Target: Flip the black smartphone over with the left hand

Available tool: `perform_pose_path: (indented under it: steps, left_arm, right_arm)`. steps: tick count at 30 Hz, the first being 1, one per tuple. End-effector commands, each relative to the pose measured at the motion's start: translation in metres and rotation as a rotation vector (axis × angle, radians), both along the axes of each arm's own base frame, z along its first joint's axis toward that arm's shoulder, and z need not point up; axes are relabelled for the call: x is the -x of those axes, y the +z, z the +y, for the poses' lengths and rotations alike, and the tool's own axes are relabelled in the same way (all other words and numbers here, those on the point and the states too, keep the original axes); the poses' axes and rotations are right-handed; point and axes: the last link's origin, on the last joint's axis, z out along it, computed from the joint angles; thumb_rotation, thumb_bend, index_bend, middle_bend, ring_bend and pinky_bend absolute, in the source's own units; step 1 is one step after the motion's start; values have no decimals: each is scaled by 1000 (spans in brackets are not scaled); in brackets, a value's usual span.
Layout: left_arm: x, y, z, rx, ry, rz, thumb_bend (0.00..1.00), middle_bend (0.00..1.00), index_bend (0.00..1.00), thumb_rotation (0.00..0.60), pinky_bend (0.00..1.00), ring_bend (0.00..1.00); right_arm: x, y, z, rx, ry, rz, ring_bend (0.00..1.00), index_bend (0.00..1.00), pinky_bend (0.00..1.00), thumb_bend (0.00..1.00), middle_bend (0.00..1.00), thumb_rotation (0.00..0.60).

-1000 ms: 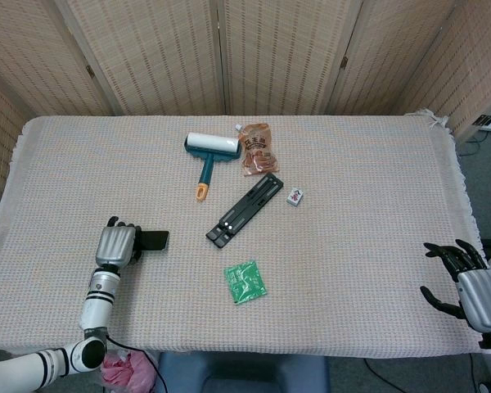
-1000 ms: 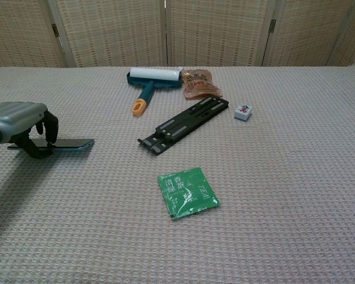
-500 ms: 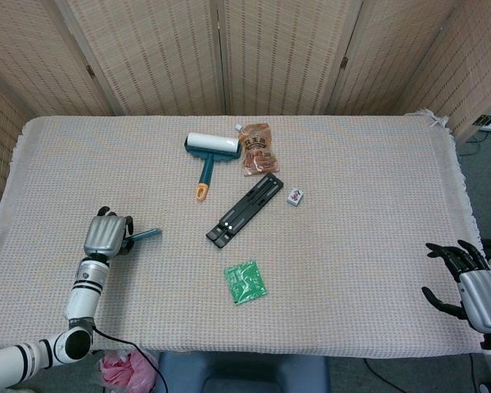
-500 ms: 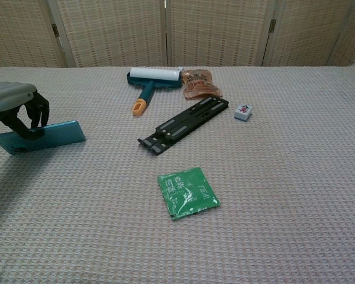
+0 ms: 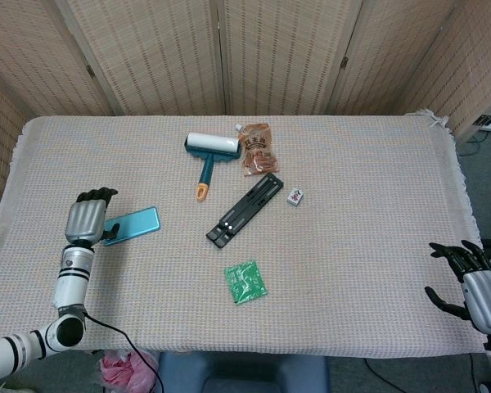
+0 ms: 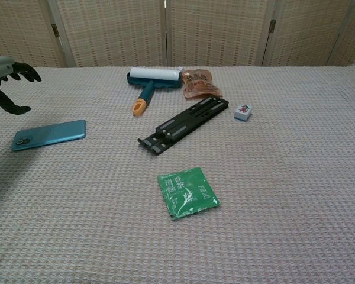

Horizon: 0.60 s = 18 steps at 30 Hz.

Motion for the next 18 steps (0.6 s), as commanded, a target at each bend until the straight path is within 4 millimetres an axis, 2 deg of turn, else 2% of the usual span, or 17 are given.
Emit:
perform_pose_path:
  steps: [1,8,15,18]
  left_arm:
    - [4,17,-18,-73,-30,-54,343,181,194,600,191,165]
    - [21,38,-63,-148,-51,-105,340,173,193,600,191,165]
    - [50,55,-118,-192,-36,-73,341,164,195,600,191,164]
    - [53,61,-136,-220,-57,-74,340,163,201,600,191,164]
  right_arm:
    - [0,1,0,-1,0,5,238,199,142,185,335,600]
    - [-3,3,-3,-3,6,23,238,199,142,185,335,600]
    - [-2,3,-6,-9,-2,30,238,199,142,185,335,600]
    - [-3,2,-8,-5,-2,28,239,199,142,184,335,600]
